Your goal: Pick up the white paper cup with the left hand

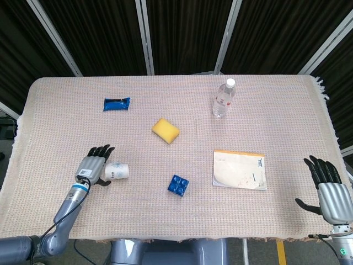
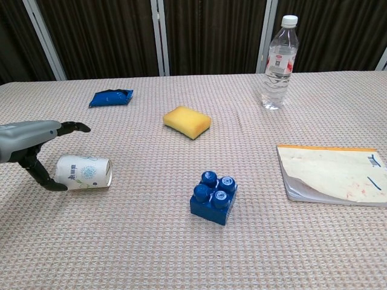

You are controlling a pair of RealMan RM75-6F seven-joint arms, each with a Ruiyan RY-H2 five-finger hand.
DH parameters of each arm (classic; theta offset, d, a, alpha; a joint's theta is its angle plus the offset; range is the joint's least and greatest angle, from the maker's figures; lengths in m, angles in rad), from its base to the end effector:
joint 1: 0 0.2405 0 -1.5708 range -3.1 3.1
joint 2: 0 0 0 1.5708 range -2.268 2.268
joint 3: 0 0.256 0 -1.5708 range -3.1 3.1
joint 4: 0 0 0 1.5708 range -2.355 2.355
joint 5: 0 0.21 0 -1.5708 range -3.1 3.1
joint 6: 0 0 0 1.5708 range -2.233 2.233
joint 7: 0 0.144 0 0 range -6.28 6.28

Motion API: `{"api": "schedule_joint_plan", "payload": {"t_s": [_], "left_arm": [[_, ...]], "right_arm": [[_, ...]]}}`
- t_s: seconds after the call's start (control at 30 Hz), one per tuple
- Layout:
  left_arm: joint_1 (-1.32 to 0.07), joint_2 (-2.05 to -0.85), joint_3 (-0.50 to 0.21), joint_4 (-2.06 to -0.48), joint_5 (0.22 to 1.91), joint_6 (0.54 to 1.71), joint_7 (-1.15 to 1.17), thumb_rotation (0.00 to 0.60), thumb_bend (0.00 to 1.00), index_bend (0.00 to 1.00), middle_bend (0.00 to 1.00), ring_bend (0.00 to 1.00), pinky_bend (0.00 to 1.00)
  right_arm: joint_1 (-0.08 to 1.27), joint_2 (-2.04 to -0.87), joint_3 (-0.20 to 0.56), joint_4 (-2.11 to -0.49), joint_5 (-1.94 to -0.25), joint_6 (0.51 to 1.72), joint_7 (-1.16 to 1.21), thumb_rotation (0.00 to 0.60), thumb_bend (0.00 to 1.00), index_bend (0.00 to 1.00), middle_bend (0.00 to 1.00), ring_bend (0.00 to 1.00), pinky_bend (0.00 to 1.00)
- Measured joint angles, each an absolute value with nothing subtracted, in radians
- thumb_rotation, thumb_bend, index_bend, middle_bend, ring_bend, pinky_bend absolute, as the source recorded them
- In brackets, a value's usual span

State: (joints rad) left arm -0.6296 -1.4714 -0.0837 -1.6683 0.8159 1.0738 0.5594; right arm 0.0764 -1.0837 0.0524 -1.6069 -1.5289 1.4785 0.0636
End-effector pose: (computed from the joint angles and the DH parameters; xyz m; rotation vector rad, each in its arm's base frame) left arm -0.2076 0.2944 -0.0039 -1.7228 -1.1313 -0.6212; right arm -0.3125 -0.1791 0.1689 1.3962 -0.9175 0.9320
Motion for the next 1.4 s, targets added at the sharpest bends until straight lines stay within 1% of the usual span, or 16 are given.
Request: {"api": "schedule_joint_plan", "payload": {"t_s": [0.07,0.13,0.4,0.53,0.73,0.87,0.93,1.17,1.4], "left_arm": [[-0.638,-1.48,-0.086,-1.676,0.803,1.097,0.6,0.6,0.1,0.15,0.0,0.0,0.0],[-0.647,-1.499,-0.09,-1.681,0.788,1.128,0.643,0.6,0.11,0.2,0.0,0.0,0.0],[-0.692,-1.606,-0.115,-1.671,0.706,1.234,0.822,0.6,0.11,0.23,0.0,0.0,0.0],[-0.714,-1.642,-0.131,-1.657,0.668,1.258,0.877,0.6,0.1,0.24,0.0,0.0,0.0],[-0.743,-1.694,-0.156,-1.63,0.611,1.287,0.949,0.6,0.11,0.36,0.0,0.0,0.0],[-0.751,-1.714,-0.157,-1.614,0.598,1.304,0.977,0.6,0.1,0.44,0.0,0.0,0.0],[-0.75,-1.722,-0.157,-1.607,0.597,1.315,0.977,0.6,0.11,0.46,0.0,0.0,0.0],[-0.737,-1.725,-0.162,-1.614,0.637,1.313,0.914,0.6,0.11,0.46,0.0,0.0,0.0],[-0.707,-1.718,-0.169,-1.636,0.755,1.291,0.738,0.6,0.11,0.44,0.0,0.0,0.0]], "right_arm": [[0.076,-1.083,0.052,-1.607,-1.53,1.479,0.066,0.6,0.0,0.0,0.0,0.0,0.0],[0.076,-1.082,0.052,-1.607,-1.531,1.479,0.068,0.6,0.0,0.0,0.0,0.0,0.0],[0.075,-1.077,0.05,-1.607,-1.535,1.48,0.078,0.6,0.0,0.0,0.0,0.0,0.0],[0.077,-1.076,0.048,-1.606,-1.537,1.478,0.08,0.6,0.0,0.0,0.0,0.0,0.0],[0.077,-1.074,0.048,-1.605,-1.537,1.478,0.084,0.6,0.0,0.0,0.0,0.0,0.0],[0.077,-1.073,0.049,-1.603,-1.535,1.478,0.091,0.6,0.0,0.0,0.0,0.0,0.0],[0.077,-1.073,0.049,-1.603,-1.535,1.477,0.091,0.6,0.0,0.0,0.0,0.0,0.0],[0.078,-1.074,0.049,-1.606,-1.533,1.475,0.086,0.6,0.0,0.0,0.0,0.0,0.0],[0.079,-1.075,0.05,-1.605,-1.529,1.471,0.085,0.6,0.0,0.0,0.0,0.0,0.0]]}}
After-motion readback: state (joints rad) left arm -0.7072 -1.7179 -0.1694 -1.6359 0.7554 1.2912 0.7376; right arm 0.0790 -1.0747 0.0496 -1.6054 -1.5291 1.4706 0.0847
